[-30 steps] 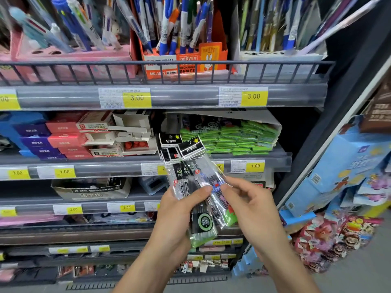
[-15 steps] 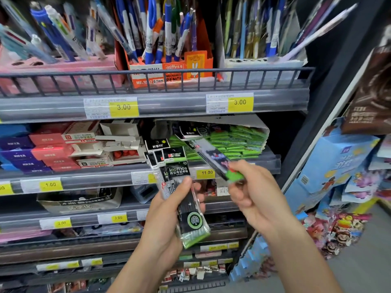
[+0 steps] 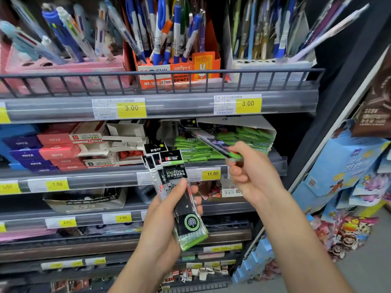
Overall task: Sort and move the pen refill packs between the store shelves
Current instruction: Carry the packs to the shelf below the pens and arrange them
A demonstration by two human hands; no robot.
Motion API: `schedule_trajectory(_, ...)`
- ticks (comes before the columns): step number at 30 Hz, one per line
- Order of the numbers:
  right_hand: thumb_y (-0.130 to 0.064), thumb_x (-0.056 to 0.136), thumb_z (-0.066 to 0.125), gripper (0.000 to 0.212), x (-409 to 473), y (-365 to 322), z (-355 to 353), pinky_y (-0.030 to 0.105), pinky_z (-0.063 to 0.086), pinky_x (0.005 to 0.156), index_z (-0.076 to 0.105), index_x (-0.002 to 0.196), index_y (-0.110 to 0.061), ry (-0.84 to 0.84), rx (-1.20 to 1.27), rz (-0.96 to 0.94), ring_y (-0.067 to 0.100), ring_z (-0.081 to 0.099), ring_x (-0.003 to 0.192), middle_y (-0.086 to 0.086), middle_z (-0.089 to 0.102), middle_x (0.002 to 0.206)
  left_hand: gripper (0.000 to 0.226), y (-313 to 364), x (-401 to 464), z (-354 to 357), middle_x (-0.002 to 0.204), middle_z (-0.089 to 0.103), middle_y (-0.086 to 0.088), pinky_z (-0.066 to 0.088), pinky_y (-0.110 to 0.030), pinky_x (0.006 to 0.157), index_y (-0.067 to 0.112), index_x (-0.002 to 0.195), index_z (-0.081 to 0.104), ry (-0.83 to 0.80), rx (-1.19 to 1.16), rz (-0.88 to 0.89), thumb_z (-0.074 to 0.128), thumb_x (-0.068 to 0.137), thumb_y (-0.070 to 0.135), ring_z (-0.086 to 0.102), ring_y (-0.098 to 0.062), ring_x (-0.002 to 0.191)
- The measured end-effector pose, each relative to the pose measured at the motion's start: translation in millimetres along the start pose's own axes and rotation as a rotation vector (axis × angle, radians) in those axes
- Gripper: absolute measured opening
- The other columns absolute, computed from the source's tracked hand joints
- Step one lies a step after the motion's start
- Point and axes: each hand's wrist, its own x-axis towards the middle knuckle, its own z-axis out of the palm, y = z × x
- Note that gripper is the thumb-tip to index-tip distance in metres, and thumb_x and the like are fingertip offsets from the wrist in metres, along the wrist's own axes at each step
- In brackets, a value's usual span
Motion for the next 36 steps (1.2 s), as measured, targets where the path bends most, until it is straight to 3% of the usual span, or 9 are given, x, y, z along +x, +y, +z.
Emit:
schedule_trajectory(6, -0.015, 0.085, 0.064, 0.024, 2.6, -10.3, -27.9, 0.017, 0.017, 0.029, 0.048, 0.067, -0.017, 0.038, -0.089, -0.057, 0.009, 0.031, 0.037, 0.002, 0.048, 0.055, 0.055, 1.0, -1.8, -0.5, 0.096, 0.075, -0.017, 0.062, -0.032, 0.064, -0.002, 0.125, 0.068, -0.014, 0.000, -0.021, 0.080, 0.084, 0.032, 0.071, -0.023, 0.073)
schedule_trajectory(12, -0.023, 0.068, 0.068, 0.023, -3.7, -14.0, -56.7, 0.015, 0.016, 0.031, 0.047, 0.060, -0.015, 0.128, -0.180, -0.121, 0.010, 0.028, 0.034, 0.004, 0.043, 0.052, 0.053, 0.9, 0.9, -0.2, 0.097, 0.076, -0.017, 0.062, -0.032, 0.063, 0.000, 0.124, 0.067, 0.002, -0.021, -0.021, 0.080, 0.083, 0.030, 0.072, -0.023, 0.072)
schedule_trajectory(19, -0.023, 0.075, 0.067, 0.029, 2.2, -22.2, -40.7, 0.019, 0.020, 0.032, 0.058, 0.047, -0.020, 0.200, -0.233, -0.215, 0.012, 0.034, 0.038, 0.004, 0.050, 0.055, 0.060, -6.1, -0.5, 7.7, 0.093, 0.074, -0.017, 0.064, -0.032, 0.065, -0.006, 0.128, 0.065, -0.038, 0.002, -0.046, 0.080, 0.084, 0.031, 0.071, -0.024, 0.071)
schedule_trajectory(21, -0.017, 0.083, 0.065, 0.028, 8.6, -21.3, -32.4, 0.021, 0.024, 0.032, 0.062, 0.055, -0.018, 0.245, -0.228, -0.257, 0.010, 0.038, 0.039, 0.003, 0.053, 0.054, 0.059, -7.1, -1.2, 10.5, 0.092, 0.074, -0.017, 0.064, -0.032, 0.065, -0.007, 0.128, 0.065, -0.043, 0.010, -0.043, 0.079, 0.084, 0.030, 0.070, -0.024, 0.071)
schedule_trajectory(26, -0.015, 0.097, 0.065, 0.011, 24.9, -0.5, -4.5, 0.021, 0.044, 0.041, 0.066, 0.100, -0.005, 0.267, -0.108, -0.278, 0.013, 0.054, 0.042, 0.006, 0.062, 0.058, 0.058, -9.9, -4.3, 18.0, 0.090, 0.073, -0.017, 0.063, -0.032, 0.064, -0.009, 0.127, 0.064, -0.036, -0.002, -0.060, 0.078, 0.084, 0.028, 0.070, -0.023, 0.068)
schedule_trajectory(30, -0.032, 0.096, 0.072, 0.043, 24.4, 16.2, -3.1, 0.026, 0.059, 0.060, 0.049, 0.127, -0.014, 0.195, 0.100, -0.282, 0.024, 0.074, 0.065, 0.012, 0.073, 0.087, 0.059, -9.7, -5.8, 16.6, 0.091, 0.073, -0.018, 0.063, -0.033, 0.066, -0.008, 0.127, 0.065, -0.038, -0.005, -0.071, 0.079, 0.083, 0.030, 0.070, -0.024, 0.071)
schedule_trajectory(32, -0.043, 0.095, 0.070, 0.051, 19.7, 27.5, -13.0, 0.031, 0.062, 0.065, 0.043, 0.135, -0.025, 0.172, -0.064, -0.390, 0.026, 0.077, 0.073, 0.006, 0.077, 0.092, 0.058, -8.2, -5.4, 13.8, 0.092, 0.073, -0.019, 0.064, -0.034, 0.067, -0.007, 0.125, 0.066, -0.031, -0.001, -0.070, 0.079, 0.083, 0.031, 0.070, -0.025, 0.072)
schedule_trajectory(36, -0.050, 0.095, 0.064, 0.052, 18.4, 37.2, -38.7, 0.033, 0.060, 0.070, 0.046, 0.143, -0.041, 0.212, -0.639, -0.760, 0.012, 0.073, 0.073, -0.017, 0.067, 0.095, 0.056, -5.8, -4.1, 7.7, 0.093, 0.073, -0.019, 0.064, -0.032, 0.066, -0.006, 0.126, 0.067, -0.017, 0.014, -0.058, 0.077, 0.086, 0.032, 0.070, -0.025, 0.074)
